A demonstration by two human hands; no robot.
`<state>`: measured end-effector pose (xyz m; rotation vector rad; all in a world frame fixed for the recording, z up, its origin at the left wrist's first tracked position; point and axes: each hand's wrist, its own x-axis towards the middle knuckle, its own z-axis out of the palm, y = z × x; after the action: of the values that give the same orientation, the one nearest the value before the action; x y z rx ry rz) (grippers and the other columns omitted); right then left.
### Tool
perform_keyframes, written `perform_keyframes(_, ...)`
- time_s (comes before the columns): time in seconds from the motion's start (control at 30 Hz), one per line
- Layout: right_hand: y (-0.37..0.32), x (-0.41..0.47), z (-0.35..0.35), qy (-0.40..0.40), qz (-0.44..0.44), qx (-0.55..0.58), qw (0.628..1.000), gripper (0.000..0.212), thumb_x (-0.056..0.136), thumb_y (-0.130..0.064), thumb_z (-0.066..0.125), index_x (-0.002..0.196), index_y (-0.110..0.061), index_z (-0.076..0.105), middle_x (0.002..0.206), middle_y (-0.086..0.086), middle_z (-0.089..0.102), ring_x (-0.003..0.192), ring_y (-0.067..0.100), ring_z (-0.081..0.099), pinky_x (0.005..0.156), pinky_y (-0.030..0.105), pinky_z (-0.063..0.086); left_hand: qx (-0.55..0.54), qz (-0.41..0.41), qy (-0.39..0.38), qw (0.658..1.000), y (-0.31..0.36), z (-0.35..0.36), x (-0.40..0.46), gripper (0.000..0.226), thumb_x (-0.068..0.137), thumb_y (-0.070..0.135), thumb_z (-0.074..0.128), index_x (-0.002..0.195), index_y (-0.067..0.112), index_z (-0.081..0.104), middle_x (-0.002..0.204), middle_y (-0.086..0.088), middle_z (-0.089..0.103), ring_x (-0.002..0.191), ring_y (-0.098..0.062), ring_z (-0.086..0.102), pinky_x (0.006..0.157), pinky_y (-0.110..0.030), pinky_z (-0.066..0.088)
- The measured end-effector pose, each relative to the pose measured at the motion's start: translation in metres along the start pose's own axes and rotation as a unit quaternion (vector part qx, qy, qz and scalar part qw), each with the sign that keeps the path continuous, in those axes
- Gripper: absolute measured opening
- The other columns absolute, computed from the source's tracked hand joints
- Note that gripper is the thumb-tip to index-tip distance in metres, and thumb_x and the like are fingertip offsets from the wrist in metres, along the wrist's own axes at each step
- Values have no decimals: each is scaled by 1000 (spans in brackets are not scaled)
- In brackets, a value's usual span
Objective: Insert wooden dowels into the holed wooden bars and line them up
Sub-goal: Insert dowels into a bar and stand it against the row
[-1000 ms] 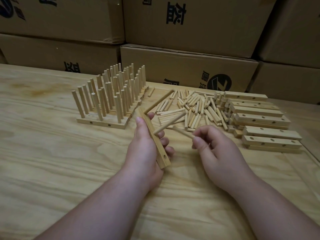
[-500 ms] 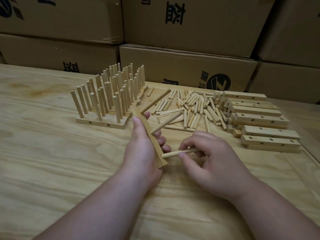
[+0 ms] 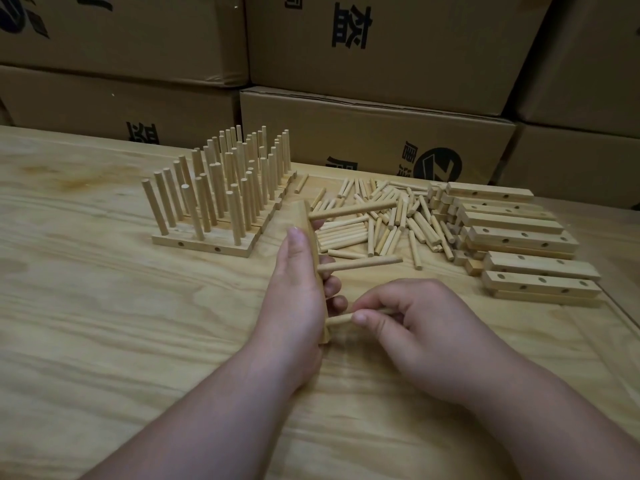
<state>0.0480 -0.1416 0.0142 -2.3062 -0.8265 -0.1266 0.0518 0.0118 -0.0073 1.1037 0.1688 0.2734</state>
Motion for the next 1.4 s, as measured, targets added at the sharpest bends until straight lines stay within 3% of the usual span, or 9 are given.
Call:
perform_keyframes(0.13,4,0,-2,-26,44,47,998,12,90,-36,67,86,-40,77,83,-27,72,77,0,67,67,20,51,18,11,-14,1000,-4,-1,-1,43,82,76,39,101,50,68,85,4,55,56,-6,48,52,-27,46)
perform_keyframes(0.23,5,0,-4,-41,74,77,993,13,86,-46,62,82,-49,74,82,-8,75,77,13,68,74,37,54,57,10,-17,998,-7,-2,-1,69,71,86,37,109,36,65,85,1,55,63,-14,52,53,-25,48)
perform_keyframes(0.37,6,0,-3,-33,93,94,991,17,90,-37,70,81,-50,74,82,-6,75,77,14,68,72,34,56,77,14,-18,997,-12,-7,1,91,66,88,38,126,23,59,89,-2,57,74,-19,56,60,-26,51)
perform_keyframes(0.53,9,4,-8,39,158,110,981,32,78,-46,79,98,-53,55,73,-16,62,59,1,58,49,16,46,-12,8,-25,1000,-10,-4,2,46,86,59,44,124,41,63,96,0,59,77,-16,53,62,-34,50)
perform_keyframes(0.77,16,8,-9,168,253,198,932,49,72,-55,80,106,-43,48,83,-12,75,68,6,70,74,42,58,-75,-68,11,995,-4,0,3,21,108,32,44,117,32,63,101,-4,72,89,-20,72,83,-45,61)
perform_keyframes(0.87,13,6,-3,159,228,198,940,38,71,-53,79,101,-34,66,86,-12,75,76,5,71,74,32,59,-115,-73,13,991,-2,0,3,21,108,27,43,110,26,64,89,-7,76,91,-26,76,87,-50,60)
perform_keyframes(0.97,8,5,5,130,192,210,950,17,75,-30,84,90,-26,76,83,-11,76,77,6,72,69,17,56,-140,-70,10,988,-1,0,4,20,109,26,42,113,25,61,76,-4,76,80,-21,77,82,-46,61)
perform_keyframes(1.17,4,4,8,188,204,187,942,13,74,-25,86,79,-31,76,75,-20,74,73,-7,68,60,4,45,-141,-64,-9,988,-3,-1,4,26,109,34,41,125,24,58,100,-10,78,91,-24,77,76,-41,62)
perform_keyframes(1.4,-36,17,-18,251,112,148,950,14,72,-31,83,77,-38,73,77,-26,72,77,-9,67,58,2,46,41,-45,-97,993,-6,4,-5,23,106,32,48,108,21,68,84,-3,75,74,-16,67,67,-27,54)
